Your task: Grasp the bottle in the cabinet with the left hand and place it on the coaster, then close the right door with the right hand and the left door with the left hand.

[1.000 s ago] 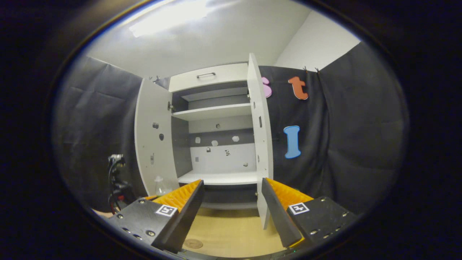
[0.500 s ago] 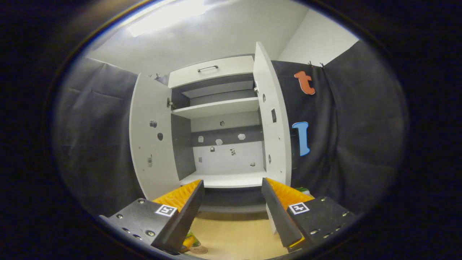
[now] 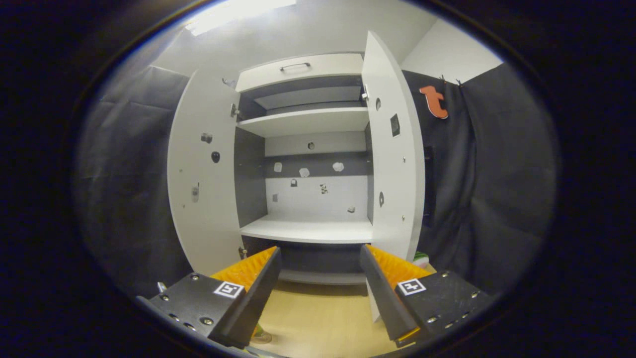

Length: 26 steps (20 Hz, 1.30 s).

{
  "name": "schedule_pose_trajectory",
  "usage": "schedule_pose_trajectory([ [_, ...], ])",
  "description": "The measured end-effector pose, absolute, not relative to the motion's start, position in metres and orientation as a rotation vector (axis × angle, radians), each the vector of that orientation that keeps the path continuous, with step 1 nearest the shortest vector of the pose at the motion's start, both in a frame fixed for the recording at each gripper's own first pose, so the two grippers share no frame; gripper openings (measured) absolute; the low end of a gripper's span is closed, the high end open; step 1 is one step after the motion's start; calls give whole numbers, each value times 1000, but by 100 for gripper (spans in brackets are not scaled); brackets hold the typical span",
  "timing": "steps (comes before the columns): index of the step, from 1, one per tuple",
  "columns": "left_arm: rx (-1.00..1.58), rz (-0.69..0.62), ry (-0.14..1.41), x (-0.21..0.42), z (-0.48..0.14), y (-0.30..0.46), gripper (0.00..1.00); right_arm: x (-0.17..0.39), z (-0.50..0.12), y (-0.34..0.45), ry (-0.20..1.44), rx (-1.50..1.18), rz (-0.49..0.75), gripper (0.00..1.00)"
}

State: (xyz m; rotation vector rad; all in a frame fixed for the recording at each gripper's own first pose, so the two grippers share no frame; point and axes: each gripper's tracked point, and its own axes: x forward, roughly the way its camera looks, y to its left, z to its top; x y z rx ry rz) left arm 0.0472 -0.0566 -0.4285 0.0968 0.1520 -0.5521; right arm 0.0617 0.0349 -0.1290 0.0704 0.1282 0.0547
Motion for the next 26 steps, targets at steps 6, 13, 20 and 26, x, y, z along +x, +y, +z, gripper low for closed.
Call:
schedule_pose_trajectory([
  [6,162,-554,157,49,-445,-53,82,79,-154,40,177,84,82,96],
  [13,143,-522,203,44,-427,-46,87,87,-150,43,159,125,140,96],
  [20,93,-449,153,47,-337,-46,87,84,-133,43,80,159,200,94],
  [26,-19,-423,92,40,-251,-65,88,58,-102,18,-43,189,234,96],
])
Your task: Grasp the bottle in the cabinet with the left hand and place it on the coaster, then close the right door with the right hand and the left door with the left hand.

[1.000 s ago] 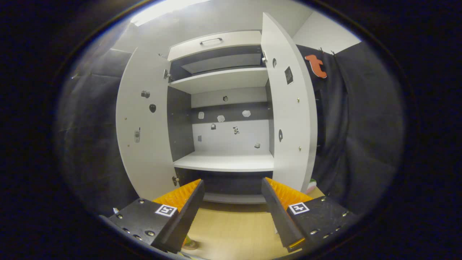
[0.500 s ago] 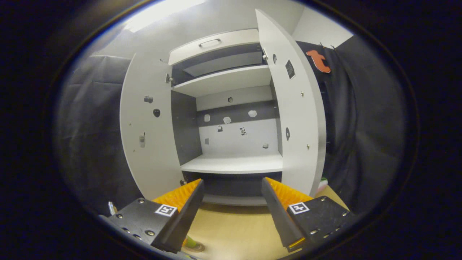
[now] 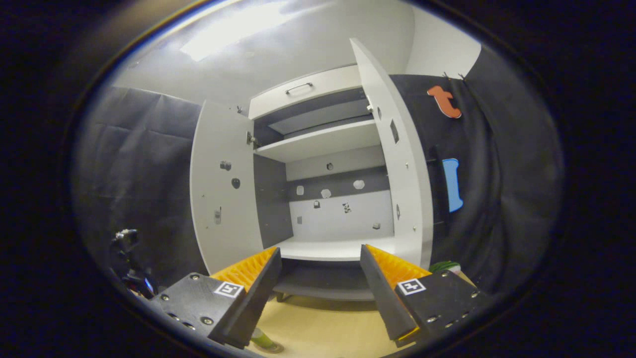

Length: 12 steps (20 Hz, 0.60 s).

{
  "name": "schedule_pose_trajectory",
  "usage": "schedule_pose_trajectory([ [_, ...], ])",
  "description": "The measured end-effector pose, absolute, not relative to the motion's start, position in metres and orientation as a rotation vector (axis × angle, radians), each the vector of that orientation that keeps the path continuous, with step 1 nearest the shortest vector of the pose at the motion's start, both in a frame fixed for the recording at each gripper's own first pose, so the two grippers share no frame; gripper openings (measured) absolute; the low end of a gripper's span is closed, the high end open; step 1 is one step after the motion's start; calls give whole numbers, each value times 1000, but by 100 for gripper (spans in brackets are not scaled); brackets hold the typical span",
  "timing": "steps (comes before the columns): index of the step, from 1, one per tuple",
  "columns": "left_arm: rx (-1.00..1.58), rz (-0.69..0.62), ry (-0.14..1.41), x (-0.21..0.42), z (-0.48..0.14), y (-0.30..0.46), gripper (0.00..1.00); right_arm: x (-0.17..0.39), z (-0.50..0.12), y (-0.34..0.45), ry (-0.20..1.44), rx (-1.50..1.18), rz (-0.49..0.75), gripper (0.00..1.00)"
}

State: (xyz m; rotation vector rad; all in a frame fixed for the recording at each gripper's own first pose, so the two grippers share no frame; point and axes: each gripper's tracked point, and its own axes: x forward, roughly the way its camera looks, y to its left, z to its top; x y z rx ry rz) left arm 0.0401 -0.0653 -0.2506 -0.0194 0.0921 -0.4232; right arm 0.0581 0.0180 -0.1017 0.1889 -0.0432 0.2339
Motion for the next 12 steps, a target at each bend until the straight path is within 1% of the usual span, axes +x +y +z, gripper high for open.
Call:
schedule_pose_trajectory([
  [2,-9,-385,52,43,-217,-63,90,51,-98,-9,-54,164,199,97],
  [3,-6,-373,34,43,-200,-64,90,47,-95,-23,-57,152,183,93],
  [4,-2,-359,17,44,-184,-63,90,44,-95,-37,-58,142,164,96],
  [8,-4,-308,-49,47,-124,-54,90,44,-88,-112,-60,125,44,97],
  [9,-11,-303,-56,48,-116,-53,90,45,-85,-129,-62,118,24,97],
  [10,-21,-290,-56,49,-108,-50,90,47,-81,-146,-72,107,-1,93],
  [11,-30,-275,-45,50,-104,-46,90,49,-77,-163,-80,90,-23,96],
  [12,-31,-263,-22,51,-103,-42,90,51,-74,-178,-86,72,-44,93],
])
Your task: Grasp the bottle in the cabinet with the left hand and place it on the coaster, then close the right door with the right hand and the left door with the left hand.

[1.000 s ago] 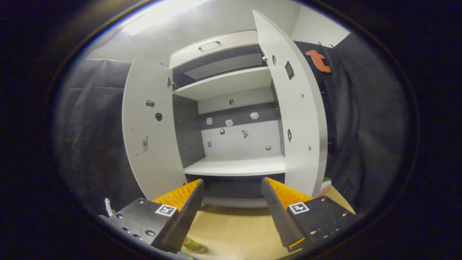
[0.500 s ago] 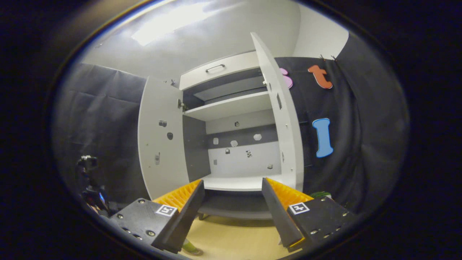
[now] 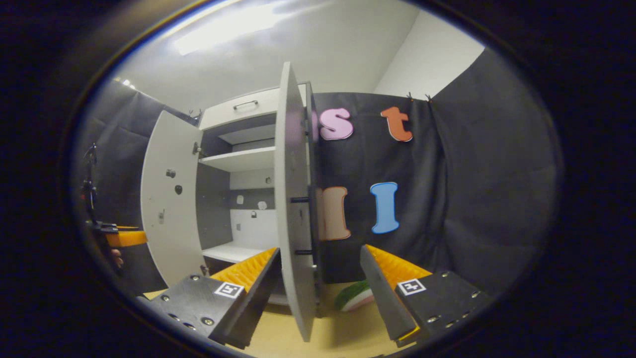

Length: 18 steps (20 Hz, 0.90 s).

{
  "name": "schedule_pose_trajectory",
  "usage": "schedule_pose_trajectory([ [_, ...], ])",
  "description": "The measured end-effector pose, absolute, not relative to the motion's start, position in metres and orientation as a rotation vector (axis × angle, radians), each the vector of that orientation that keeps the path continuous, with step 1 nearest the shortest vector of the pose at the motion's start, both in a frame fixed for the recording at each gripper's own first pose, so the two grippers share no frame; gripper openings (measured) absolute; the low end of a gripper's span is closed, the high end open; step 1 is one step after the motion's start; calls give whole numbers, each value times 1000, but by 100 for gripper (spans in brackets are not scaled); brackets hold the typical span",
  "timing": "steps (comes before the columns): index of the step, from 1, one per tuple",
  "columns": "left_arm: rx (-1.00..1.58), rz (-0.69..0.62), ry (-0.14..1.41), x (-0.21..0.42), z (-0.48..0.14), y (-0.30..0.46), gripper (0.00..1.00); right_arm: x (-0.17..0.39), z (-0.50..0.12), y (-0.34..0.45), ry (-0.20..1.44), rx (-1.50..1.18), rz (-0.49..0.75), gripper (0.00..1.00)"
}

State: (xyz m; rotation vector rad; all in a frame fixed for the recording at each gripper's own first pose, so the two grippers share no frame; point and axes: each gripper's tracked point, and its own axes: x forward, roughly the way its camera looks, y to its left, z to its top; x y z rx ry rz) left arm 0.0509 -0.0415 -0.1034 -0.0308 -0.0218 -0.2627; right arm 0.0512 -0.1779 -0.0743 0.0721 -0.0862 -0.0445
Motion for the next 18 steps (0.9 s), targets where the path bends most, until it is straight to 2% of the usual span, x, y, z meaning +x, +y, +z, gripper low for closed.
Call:
schedule_pose_trajectory([
  [6,-44,-244,-29,56,-88,-11,90,78,-55,-256,-86,-33,-127,96],
  [7,-40,-232,-39,58,-84,-2,88,85,-55,-262,-76,-33,-127,96],
  [11,-8,-198,-100,53,-67,34,90,126,-67,-280,-16,-12,-184,96],
  [13,12,-183,-115,45,-69,54,90,150,-68,-271,6,17,-198,93],
  [14,12,-187,-103,40,-74,60,87,161,-65,-263,4,22,-192,94],
  [18,-4,-155,-25,28,-97,88,90,199,-70,-212,49,12,-121,96],
])
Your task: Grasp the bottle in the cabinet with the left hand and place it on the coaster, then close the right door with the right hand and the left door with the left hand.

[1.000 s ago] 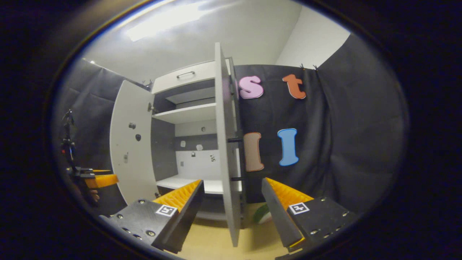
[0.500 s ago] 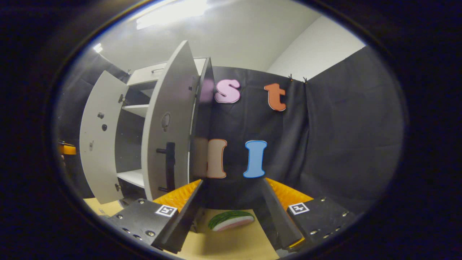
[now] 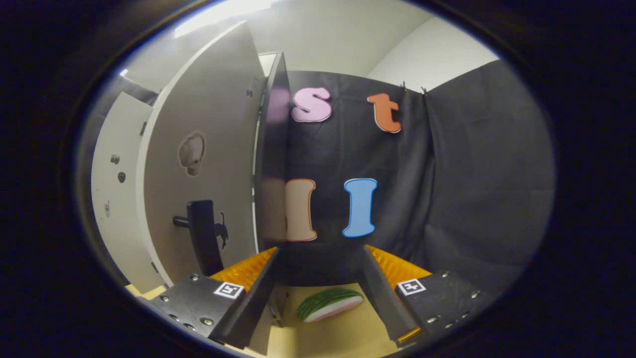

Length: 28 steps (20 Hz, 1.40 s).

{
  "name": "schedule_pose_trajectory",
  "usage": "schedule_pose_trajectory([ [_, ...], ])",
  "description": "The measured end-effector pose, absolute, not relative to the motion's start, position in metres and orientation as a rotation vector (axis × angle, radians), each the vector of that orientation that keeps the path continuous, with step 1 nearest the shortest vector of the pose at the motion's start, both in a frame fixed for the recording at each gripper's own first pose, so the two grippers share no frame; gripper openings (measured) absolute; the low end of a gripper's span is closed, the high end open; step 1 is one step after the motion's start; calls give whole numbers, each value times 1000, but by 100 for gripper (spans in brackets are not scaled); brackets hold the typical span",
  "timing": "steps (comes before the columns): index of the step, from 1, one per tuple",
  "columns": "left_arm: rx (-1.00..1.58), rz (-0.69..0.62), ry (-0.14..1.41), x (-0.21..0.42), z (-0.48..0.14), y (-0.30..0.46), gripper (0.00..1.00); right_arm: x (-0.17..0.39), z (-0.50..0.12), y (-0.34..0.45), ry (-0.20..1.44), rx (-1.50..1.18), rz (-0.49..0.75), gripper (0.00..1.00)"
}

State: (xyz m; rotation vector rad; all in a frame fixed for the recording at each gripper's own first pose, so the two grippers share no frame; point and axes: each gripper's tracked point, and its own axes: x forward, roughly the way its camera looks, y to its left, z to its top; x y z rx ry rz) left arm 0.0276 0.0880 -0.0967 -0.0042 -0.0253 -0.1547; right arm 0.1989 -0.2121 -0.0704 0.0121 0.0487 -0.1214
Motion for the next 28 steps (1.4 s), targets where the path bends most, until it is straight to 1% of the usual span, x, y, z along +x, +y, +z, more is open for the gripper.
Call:
schedule_pose_trajectory([
  [1,-7,-142,-20,24,-98,95,90,199,-66,-207,42,-13,-126,96],
  [2,-12,-129,-24,21,-96,102,90,201,-64,-200,26,-25,-106,87],
  [3,-18,-118,-28,17,-93,110,90,202,-65,-194,32,-27,-96,84],
  [4,-24,-111,-31,14,-91,116,89,201,-67,-187,39,-27,-81,87],
  [7,-18,-98,-34,17,-88,132,90,203,-65,-163,34,-32,-37,84],
  [8,-14,-93,-29,20,-87,137,89,206,-65,-158,31,-33,-41,87],
  [9,-13,-94,-23,25,-88,139,90,210,-67,-156,40,-31,-64,87],
  [11,-19,-105,-31,30,-84,140,90,215,-69,-145,46,-20,-48,87],
  [12,-25,-108,-34,33,-82,141,90,210,-67,-141,41,-19,-50,84],
  [13,-29,-110,-30,37,-84,143,89,209,-67,-140,38,-21,-58,84],
  [14,-33,-113,-31,40,-83,144,90,208,-68,-138,39,-23,-68,87],
  [17,-38,-121,-25,49,-84,146,89,206,-69,-135,45,-10,-90,87],
  [18,-37,-125,-27,53,-83,147,87,207,-70,-133,45,-2,-92,84],
  [19,-33,-118,-27,56,-83,151,90,207,-70,-131,45,11,-97,84],
  [20,-30,-105,-31,60,-82,156,90,209,-72,-129,51,22,-98,87],
  [21,-31,-94,-33,63,-81,159,90,209,-72,-125,54,21,-99,87],
  [22,-35,-87,-35,65,-80,163,88,210,-72,-122,60,15,-102,87],
  [23,-41,-80,-44,68,-77,167,90,213,-72,-117,59,9,-107,87],
  [25,-56,-70,-60,74,-70,176,90,216,-72,-105,52,13,-106,87],
  [26,-58,-60,-64,78,-68,182,89,219,-73,-99,50,19,-98,87],
  [27,-54,-52,-66,82,-65,188,89,221,-75,-91,49,17,-83,87],
  [28,-48,-43,-69,85,-63,195,91,220,-73,-83,33,11,-65,84],
])
